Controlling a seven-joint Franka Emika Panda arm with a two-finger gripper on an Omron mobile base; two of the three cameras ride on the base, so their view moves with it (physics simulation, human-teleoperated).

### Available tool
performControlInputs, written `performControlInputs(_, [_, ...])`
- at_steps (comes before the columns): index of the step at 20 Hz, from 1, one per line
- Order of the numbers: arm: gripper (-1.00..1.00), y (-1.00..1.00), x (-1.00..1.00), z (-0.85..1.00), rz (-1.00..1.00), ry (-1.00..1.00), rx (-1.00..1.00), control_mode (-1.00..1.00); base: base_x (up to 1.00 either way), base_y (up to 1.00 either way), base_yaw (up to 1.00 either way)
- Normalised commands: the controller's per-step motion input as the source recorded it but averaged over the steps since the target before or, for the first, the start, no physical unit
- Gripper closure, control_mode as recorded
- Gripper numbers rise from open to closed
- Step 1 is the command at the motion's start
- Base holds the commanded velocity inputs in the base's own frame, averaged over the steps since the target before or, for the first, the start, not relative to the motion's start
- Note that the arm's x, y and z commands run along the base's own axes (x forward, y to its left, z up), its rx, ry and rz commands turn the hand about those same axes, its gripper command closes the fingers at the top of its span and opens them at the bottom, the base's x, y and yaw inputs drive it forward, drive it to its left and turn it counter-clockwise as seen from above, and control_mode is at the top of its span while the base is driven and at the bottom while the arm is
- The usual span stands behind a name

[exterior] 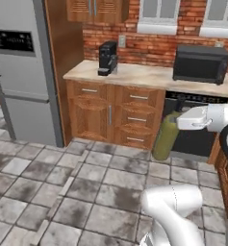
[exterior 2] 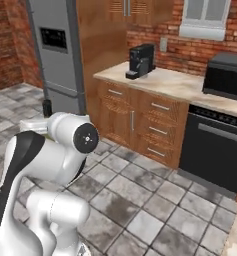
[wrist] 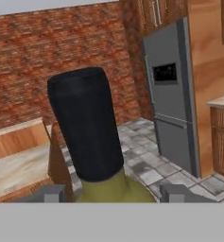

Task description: There is a wine glass and glass cup on the dining counter. Place the wine bottle next to the wine glass and the juice bottle next to the glass cup.

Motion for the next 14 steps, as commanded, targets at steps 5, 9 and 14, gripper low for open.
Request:
performControlInputs(5, [1.0,0.0,0.0,0.0,0.0,0.0,0.0,1.0,0.77,0.0,0.44])
performControlInputs(9, [1.0,0.0,0.0,0.0,0.0,0.0,0.0,1.0,0.79,0.0,0.42])
performControlInputs(14, [1.0,0.0,0.0,0.0,0.0,0.0,0.0,1.0,0.8,0.0,0.41])
